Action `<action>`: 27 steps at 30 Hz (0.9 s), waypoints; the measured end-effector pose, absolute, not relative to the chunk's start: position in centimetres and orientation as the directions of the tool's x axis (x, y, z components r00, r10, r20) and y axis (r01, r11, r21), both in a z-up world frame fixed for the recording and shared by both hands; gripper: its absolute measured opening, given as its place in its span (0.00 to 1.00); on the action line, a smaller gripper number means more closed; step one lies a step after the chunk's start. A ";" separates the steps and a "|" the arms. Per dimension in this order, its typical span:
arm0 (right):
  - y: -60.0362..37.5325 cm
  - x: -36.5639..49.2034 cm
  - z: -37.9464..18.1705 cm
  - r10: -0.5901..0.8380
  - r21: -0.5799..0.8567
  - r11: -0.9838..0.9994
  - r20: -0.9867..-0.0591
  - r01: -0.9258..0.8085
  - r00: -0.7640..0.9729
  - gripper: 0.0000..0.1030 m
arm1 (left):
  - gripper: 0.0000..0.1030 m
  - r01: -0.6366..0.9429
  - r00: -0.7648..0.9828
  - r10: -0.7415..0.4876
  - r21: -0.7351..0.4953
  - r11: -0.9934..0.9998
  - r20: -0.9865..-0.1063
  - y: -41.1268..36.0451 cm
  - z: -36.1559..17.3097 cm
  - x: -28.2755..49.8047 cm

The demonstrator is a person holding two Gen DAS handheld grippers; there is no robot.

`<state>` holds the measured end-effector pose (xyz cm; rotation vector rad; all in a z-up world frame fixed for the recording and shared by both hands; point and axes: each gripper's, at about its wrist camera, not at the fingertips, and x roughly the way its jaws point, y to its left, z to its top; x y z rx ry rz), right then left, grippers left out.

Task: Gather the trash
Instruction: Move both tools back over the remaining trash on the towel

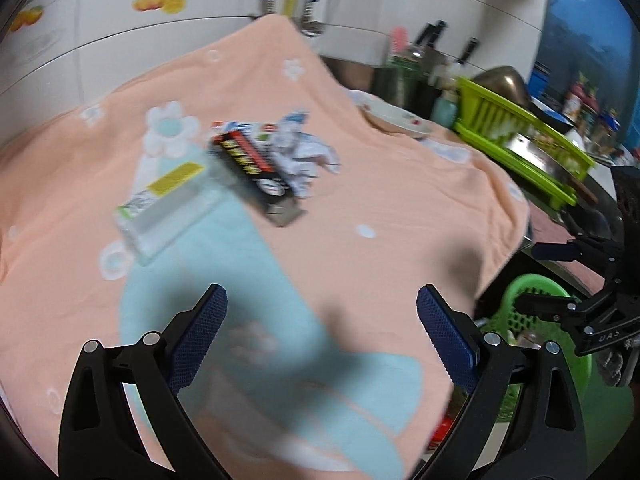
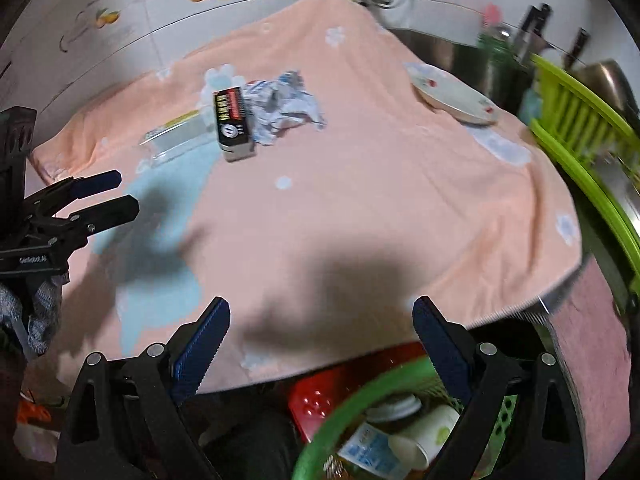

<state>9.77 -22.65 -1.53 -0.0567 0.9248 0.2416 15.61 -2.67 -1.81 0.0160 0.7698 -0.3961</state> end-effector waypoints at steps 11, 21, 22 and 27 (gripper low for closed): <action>-16.8 15.1 -0.5 0.250 0.049 0.938 -0.779 -0.343 0.574 0.87 | 0.92 0.267 0.690 -0.240 -0.067 0.961 -0.683 1.8 -1.0 18.9; -13.4 19.9 -0.1 0.290 0.062 0.921 -0.770 -0.385 0.568 0.87 | 0.91 0.226 0.704 -0.188 -0.036 0.974 -0.685 4.5 -0.2 22.1; -13.1 20.4 -0.1 0.296 0.067 0.919 -0.769 -0.389 0.567 0.87 | 0.91 0.219 0.705 -0.183 -0.035 0.975 -0.685 4.9 -0.2 22.5; -11.6 22.9 -0.2 0.328 0.092 0.907 -0.766 -0.410 0.553 0.82 | 0.90 0.206 0.706 -0.164 -0.022 0.978 -0.689 6.3 -0.3 24.1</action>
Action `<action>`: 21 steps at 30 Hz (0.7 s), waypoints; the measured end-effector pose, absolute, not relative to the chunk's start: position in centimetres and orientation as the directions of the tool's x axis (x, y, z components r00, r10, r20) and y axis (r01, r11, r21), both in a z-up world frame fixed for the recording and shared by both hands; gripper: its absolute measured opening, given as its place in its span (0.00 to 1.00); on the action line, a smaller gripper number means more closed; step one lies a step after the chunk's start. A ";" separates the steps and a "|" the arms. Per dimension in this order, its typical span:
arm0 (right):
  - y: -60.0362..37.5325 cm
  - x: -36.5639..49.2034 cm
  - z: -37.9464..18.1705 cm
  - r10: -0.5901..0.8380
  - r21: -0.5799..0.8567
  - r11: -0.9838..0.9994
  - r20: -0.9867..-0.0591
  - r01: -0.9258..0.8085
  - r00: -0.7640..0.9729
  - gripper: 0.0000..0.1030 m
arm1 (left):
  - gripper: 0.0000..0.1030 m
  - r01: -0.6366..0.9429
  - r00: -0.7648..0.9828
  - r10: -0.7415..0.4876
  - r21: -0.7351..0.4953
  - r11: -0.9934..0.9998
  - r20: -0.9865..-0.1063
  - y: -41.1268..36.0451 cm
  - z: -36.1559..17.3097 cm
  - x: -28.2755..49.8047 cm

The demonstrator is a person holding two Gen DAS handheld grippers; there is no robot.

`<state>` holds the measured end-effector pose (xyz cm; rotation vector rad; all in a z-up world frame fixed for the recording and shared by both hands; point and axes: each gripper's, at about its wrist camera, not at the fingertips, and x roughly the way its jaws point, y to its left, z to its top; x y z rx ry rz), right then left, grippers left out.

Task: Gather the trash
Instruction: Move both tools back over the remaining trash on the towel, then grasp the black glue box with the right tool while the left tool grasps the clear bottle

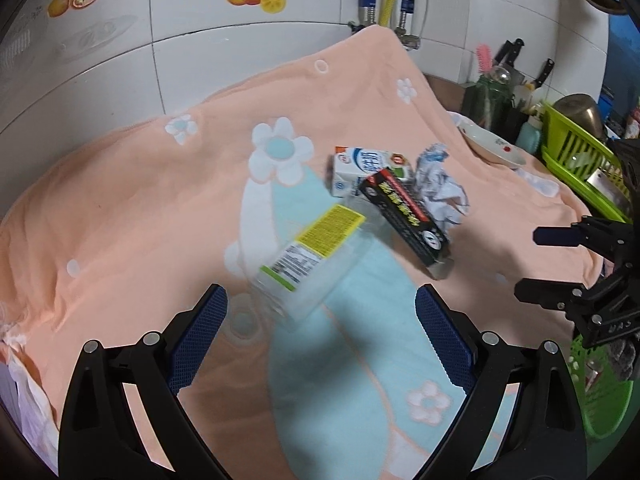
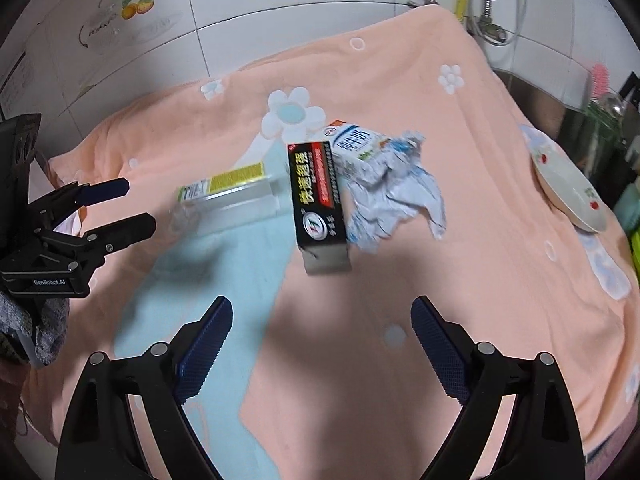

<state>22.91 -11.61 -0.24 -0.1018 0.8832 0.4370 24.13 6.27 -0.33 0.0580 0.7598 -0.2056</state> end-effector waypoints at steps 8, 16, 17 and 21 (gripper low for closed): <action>-9.7 26.9 -1.0 0.352 0.113 0.894 -0.775 -0.433 0.524 0.80 | 0.88 0.214 0.705 -0.158 -0.004 0.977 -0.691 7.2 -0.7 26.2; -8.2 30.7 -2.6 0.351 0.117 0.889 -0.795 -0.442 0.496 0.75 | 0.85 0.255 0.695 -0.165 0.026 0.966 -0.700 7.1 -1.6 28.0; -8.1 31.0 -2.7 0.354 0.122 0.888 -0.796 -0.444 0.491 0.75 | 0.85 0.257 0.693 -0.164 0.028 0.966 -0.702 7.1 -1.7 28.1; -7.7 32.4 -3.3 0.353 0.119 0.885 -0.804 -0.451 0.480 0.74 | 0.83 0.270 0.682 -0.174 0.023 0.963 -0.711 7.2 -2.2 29.1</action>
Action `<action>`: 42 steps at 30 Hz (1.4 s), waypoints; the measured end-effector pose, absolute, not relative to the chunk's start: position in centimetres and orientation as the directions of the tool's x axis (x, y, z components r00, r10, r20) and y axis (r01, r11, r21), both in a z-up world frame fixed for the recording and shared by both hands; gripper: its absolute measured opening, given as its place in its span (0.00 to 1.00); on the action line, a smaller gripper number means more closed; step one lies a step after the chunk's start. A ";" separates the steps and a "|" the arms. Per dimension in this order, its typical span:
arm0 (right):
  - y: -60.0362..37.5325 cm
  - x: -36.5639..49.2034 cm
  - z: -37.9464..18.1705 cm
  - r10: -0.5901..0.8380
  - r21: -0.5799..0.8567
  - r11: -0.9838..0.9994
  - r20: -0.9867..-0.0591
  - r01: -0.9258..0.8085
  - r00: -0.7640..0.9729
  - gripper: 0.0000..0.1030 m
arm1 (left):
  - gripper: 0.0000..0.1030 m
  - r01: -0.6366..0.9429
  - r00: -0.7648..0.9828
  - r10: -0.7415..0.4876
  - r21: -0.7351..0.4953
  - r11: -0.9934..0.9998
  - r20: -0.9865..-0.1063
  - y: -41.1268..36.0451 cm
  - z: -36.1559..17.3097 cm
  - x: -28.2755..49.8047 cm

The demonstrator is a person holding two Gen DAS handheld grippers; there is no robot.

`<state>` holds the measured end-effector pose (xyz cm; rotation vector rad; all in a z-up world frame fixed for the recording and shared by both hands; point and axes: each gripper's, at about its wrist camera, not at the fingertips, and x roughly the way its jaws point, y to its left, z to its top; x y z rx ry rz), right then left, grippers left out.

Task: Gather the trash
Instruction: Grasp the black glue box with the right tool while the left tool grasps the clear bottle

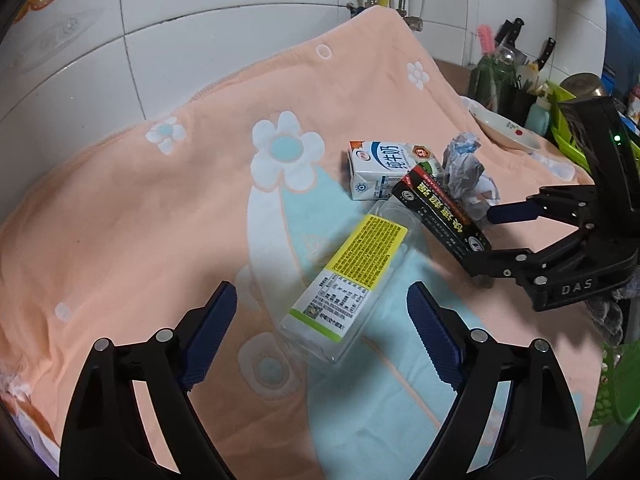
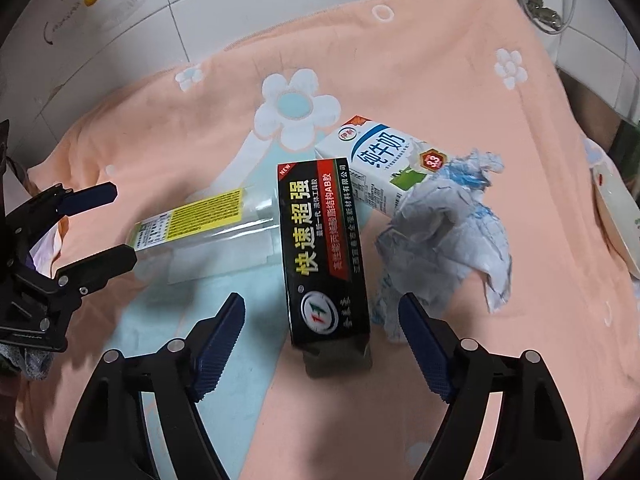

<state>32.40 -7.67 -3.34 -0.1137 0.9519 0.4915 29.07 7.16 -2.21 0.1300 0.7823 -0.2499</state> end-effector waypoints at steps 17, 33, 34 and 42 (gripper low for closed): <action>-6.5 35.4 -5.1 0.355 0.115 0.873 -0.816 -0.473 0.457 0.54 | 0.82 0.331 0.646 -0.188 0.050 0.942 -0.739 5.4 -4.0 31.7; -7.7 33.2 -4.6 0.383 0.139 0.866 -0.801 -0.480 0.460 0.43 | 0.69 0.377 0.594 -0.201 0.049 0.925 -0.779 3.2 -6.3 33.6; -7.9 32.9 -4.5 0.389 0.145 0.865 -0.799 -0.481 0.458 0.43 | 0.68 0.375 0.600 -0.198 0.054 0.926 -0.775 3.2 -6.4 33.5; -9.5 29.8 -3.3 0.397 0.147 0.863 -0.788 -0.484 0.470 0.43 | 0.46 0.339 0.618 -0.189 0.041 0.940 -0.763 2.8 -5.8 31.9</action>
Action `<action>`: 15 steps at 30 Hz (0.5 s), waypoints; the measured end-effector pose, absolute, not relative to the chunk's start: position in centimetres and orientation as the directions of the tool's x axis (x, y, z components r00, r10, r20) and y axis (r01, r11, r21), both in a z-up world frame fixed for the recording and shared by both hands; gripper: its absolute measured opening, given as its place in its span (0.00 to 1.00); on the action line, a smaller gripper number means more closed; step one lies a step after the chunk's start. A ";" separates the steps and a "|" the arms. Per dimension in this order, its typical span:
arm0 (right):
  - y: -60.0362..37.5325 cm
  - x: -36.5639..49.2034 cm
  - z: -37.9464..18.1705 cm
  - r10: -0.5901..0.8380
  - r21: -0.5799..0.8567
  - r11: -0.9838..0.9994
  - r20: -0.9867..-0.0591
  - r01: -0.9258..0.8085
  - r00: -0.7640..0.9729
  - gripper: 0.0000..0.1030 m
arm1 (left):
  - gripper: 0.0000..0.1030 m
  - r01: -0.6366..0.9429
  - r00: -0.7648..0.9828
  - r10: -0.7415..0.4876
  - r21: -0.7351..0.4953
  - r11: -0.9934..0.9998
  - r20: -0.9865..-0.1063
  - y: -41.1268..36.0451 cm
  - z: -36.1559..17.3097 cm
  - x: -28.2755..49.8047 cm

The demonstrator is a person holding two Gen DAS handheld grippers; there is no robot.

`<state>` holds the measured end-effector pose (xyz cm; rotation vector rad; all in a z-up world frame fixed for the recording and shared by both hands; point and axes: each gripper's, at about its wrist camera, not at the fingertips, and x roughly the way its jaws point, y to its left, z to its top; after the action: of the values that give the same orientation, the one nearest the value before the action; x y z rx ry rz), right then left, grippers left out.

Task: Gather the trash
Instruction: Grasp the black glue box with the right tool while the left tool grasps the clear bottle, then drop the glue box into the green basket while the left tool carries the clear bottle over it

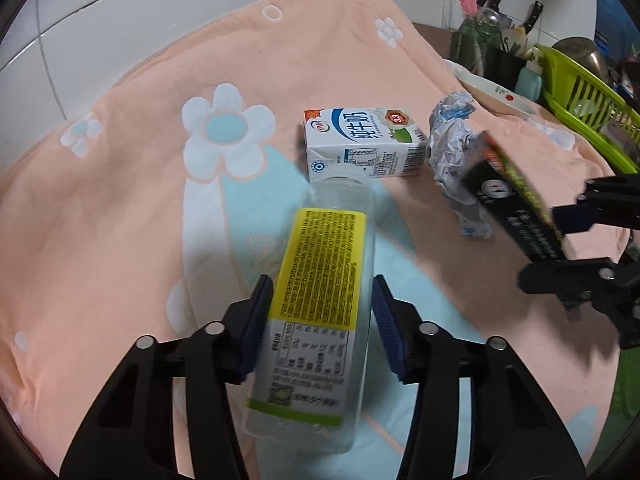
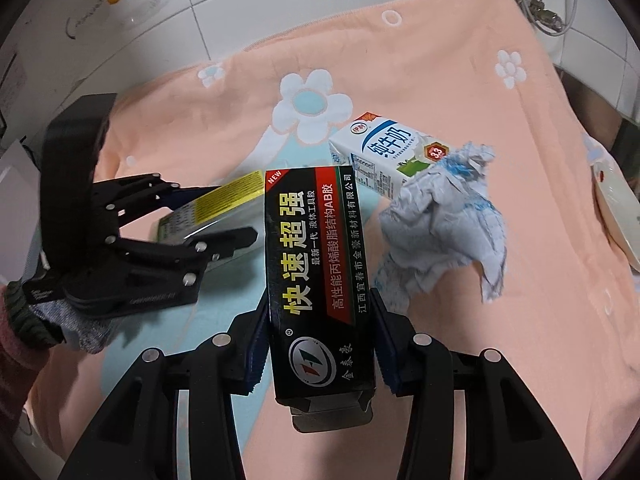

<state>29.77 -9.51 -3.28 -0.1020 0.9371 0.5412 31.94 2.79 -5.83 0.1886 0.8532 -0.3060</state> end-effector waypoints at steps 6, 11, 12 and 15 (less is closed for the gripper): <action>-11.1 25.9 -1.7 0.412 0.158 0.863 -0.769 -0.480 0.488 0.43 | 0.43 0.313 0.633 -0.191 0.022 0.950 -0.750 2.5 -4.8 29.4; -11.9 21.7 -0.5 0.406 0.145 0.866 -0.764 -0.478 0.502 0.43 | 0.43 0.298 0.643 -0.196 0.005 0.955 -0.741 2.4 -3.9 26.6; -12.1 20.9 -0.2 0.402 0.140 0.867 -0.762 -0.478 0.507 0.43 | 0.43 0.294 0.646 -0.197 0.002 0.956 -0.737 2.3 -3.7 25.9; -12.6 18.8 0.2 0.391 0.126 0.873 -0.759 -0.471 0.520 0.43 | 0.43 0.293 0.662 -0.205 -0.003 0.956 -0.721 2.1 -2.9 24.0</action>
<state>18.77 -12.63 0.20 -0.0998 0.8838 0.5177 23.98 2.11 -2.93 0.1171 0.7991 -0.2821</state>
